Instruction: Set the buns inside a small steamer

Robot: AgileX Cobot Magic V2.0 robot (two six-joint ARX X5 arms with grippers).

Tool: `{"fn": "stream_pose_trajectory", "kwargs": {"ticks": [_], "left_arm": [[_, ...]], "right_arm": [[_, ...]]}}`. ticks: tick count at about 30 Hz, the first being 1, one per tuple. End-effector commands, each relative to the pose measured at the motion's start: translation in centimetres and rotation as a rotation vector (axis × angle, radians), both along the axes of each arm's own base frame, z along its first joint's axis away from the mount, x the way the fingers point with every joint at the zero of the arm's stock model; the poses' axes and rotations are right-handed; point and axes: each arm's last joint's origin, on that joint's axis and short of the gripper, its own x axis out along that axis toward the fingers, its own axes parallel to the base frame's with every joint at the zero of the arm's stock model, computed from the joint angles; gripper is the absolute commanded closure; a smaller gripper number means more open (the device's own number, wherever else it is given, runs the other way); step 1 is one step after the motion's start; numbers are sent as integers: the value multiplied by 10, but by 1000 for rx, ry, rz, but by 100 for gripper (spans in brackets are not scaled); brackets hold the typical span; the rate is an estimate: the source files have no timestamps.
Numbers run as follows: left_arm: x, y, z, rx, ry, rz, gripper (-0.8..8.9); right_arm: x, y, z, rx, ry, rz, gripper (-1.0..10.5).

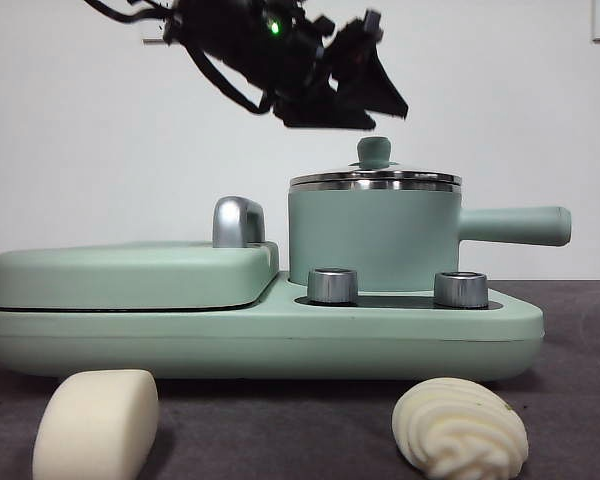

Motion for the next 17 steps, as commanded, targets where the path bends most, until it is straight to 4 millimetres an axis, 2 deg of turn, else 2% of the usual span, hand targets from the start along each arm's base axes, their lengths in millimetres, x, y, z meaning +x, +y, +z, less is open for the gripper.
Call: {"fn": "stream_pose_trajectory", "kwargs": {"ticks": [1, 10, 17], "left_arm": [[5, -7, -1, 3, -18, 7, 565], [11, -10, -18, 50, -5, 25, 564], [10, -11, -20, 56, 3, 24, 570]], "right_arm": [[0, 1, 7, 14, -16, 3, 680], [0, 1, 7, 15, -16, 3, 680], [0, 1, 7, 14, -16, 3, 680]]}}
